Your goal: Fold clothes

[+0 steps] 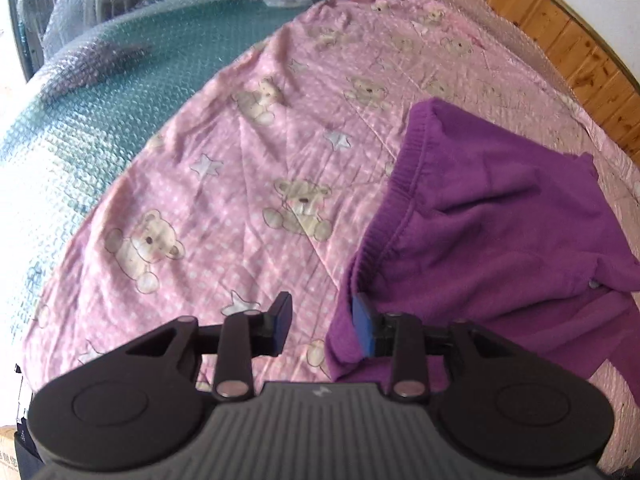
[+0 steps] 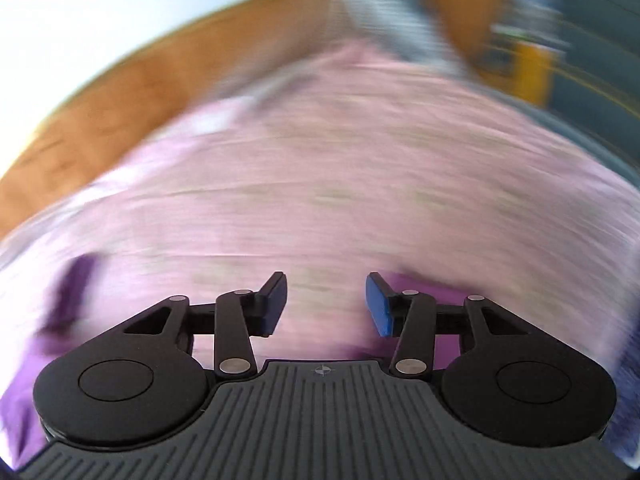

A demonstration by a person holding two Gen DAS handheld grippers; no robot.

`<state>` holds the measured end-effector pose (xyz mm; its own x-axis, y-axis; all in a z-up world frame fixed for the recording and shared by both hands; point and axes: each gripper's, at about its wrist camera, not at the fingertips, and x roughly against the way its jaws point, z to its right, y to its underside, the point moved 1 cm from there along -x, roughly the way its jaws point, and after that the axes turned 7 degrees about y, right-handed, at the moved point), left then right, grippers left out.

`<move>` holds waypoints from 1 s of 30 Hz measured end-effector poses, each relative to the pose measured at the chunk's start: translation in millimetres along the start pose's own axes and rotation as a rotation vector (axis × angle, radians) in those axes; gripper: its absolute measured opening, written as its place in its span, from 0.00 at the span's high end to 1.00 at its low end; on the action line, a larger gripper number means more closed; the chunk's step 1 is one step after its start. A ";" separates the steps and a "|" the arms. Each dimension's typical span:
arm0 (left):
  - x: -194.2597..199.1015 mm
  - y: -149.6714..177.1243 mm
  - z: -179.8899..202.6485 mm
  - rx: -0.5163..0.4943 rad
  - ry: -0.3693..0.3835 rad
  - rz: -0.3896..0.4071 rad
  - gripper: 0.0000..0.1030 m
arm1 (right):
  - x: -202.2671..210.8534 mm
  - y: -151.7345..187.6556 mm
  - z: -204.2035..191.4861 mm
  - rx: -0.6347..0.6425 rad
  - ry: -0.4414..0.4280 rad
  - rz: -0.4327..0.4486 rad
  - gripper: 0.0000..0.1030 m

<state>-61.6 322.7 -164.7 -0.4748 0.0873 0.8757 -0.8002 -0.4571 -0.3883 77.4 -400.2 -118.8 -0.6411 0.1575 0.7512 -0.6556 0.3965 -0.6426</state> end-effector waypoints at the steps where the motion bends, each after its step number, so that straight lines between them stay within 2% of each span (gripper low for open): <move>1: 6.7 -3.7 -0.5 0.018 -0.005 0.022 0.55 | -16.3 -8.0 -26.3 0.053 -0.072 -0.012 0.47; 2: 13.5 -7.7 -0.8 0.038 -0.009 0.045 0.53 | -35.0 -15.3 -52.7 0.100 -0.140 -0.038 0.40; 6: 18.8 -20.1 17.1 0.102 -0.007 0.087 0.53 | -119.8 -38.4 -159.3 0.201 -0.343 -0.170 0.37; 9: 10.6 -26.7 46.5 0.113 0.007 0.107 0.53 | -182.5 -33.3 -227.9 0.262 -0.398 -0.253 0.37; 12: -2.8 -33.3 79.4 0.106 0.033 0.121 0.53 | -227.9 -13.7 -274.1 0.343 -0.384 -0.303 0.39; 13: -10.7 -37.2 89.3 0.100 0.039 0.124 0.53 | -223.8 -15.9 -277.1 0.359 -0.387 -0.279 0.38; 14: -18.9 -41.2 99.0 0.094 0.045 0.127 0.53 | -214.9 -20.5 -277.1 0.371 -0.391 -0.245 0.48; 15: -27.0 -45.1 108.7 0.087 0.051 0.129 0.53 | -206.1 -25.0 -277.1 0.383 -0.396 -0.211 0.68; 16: -35.2 -49.1 118.4 0.081 0.057 0.132 0.53 | -197.2 -29.6 -277.1 0.395 -0.401 -0.177 0.98; 22: -75.3 -83.5 157.2 -0.060 0.051 0.130 0.52 | -143.6 -56.9 -277.2 0.466 -0.425 0.029 0.99; 23: -81.2 -90.1 159.8 -0.085 0.046 0.127 0.52 | -125.3 -76.7 -259.0 0.445 -0.421 0.072 1.00; 25: -96.9 -103.5 161.3 -0.141 0.020 0.116 0.52 | -85.5 -118.7 -207.8 0.414 -0.353 0.173 1.00; 26: -105.0 -109.2 160.6 -0.169 0.002 0.110 0.52 | -70.7 -134.2 -181.2 0.423 -0.274 0.225 1.00; 28: -124.7 -121.0 159.0 -0.223 -0.040 0.085 0.52 | -49.1 -159.3 -128.0 0.458 -0.072 0.315 1.00; 30: -141.0 -130.3 157.7 -0.264 -0.062 0.059 0.52 | -53.1 -174.5 -76.5 0.451 0.145 0.311 0.99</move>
<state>167.5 230.4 -192.3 -0.5064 0.0098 0.8622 -0.8436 -0.2127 -0.4930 256.4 -408.5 -35.1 -0.7908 0.3407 0.5085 -0.5705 -0.1092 -0.8140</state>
